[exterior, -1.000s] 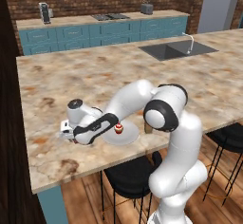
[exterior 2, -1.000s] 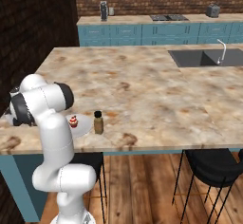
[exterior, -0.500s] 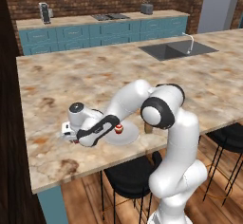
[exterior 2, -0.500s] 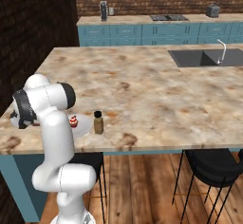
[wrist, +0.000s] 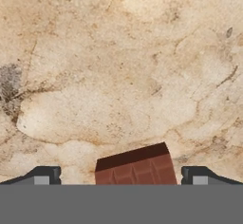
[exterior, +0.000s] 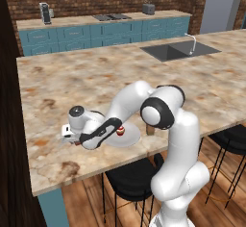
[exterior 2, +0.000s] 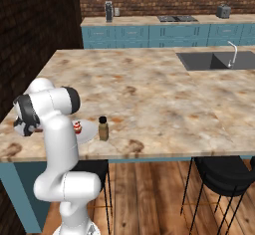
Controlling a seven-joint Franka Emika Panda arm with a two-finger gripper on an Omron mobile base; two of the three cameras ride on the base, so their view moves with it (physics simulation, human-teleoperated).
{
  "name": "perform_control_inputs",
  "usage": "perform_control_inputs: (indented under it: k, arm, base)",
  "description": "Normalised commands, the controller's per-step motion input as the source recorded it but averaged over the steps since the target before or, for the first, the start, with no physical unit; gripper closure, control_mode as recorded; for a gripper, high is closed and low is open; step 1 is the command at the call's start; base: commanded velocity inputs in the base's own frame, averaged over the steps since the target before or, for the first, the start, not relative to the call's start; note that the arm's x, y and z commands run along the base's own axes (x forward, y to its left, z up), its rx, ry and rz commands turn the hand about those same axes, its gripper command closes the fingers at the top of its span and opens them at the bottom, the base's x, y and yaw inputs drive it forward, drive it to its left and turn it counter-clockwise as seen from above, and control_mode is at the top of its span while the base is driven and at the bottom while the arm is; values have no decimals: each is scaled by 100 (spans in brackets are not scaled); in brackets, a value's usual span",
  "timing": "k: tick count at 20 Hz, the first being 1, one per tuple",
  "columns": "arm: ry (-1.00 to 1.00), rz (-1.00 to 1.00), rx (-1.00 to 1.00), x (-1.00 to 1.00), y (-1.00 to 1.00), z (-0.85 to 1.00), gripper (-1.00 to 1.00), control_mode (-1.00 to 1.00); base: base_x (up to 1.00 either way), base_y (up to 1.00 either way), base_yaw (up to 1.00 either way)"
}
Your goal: Take the cinnamon bottle from the cabinet and place it on the dining table, next to the plate with the cupcake. Then take the chocolate from the dining counter and place it on the cupcake plate.
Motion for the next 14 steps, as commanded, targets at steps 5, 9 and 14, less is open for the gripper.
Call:
perform_control_inputs:
  k: [5, 9, 14]
  arm:
    - [-2, 2, 0, 15, 0, -21, 100, -100]
    - [0, 0, 2, 1, -1, -27, 100, -100]
    - [1, 0, 1, -2, -2, -1, 100, -100]
  base:
    - [0, 0, 0]
    - [0, 0, 0]
    - [0, 0, 0]
